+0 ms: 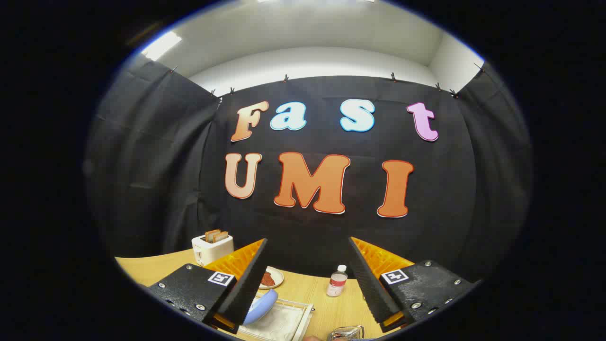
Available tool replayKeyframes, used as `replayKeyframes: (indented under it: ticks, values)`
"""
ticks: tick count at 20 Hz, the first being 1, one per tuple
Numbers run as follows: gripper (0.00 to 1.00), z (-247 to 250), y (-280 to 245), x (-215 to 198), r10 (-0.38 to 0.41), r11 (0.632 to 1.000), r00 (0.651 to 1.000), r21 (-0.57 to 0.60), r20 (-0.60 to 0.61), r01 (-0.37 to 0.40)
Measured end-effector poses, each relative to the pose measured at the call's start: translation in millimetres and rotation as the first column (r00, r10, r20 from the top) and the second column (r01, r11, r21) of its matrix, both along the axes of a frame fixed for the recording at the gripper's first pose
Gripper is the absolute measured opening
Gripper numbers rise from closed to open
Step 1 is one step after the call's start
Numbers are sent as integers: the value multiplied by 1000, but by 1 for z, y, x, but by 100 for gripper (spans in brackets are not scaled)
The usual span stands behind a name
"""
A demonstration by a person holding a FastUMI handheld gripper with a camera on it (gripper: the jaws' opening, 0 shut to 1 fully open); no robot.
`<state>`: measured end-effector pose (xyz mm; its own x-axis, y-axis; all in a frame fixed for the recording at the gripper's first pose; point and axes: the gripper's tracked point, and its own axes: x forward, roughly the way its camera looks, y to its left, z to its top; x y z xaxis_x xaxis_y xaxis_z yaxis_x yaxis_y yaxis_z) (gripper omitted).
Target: Take the plate from the dish rack, then take the spoon from the basket and place it into the plate.
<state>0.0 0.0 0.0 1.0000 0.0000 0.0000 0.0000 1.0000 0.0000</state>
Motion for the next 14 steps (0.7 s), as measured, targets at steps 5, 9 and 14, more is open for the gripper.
replayKeyframes:
  ticks: [5,9,14]
  values:
    - [97,-10,21,3,38,999,999,31,-36,-37]
    - [97,-13,34,9,52,998,997,33,-49,-50]
    - [97,-15,49,13,74,997,995,23,-65,-72]
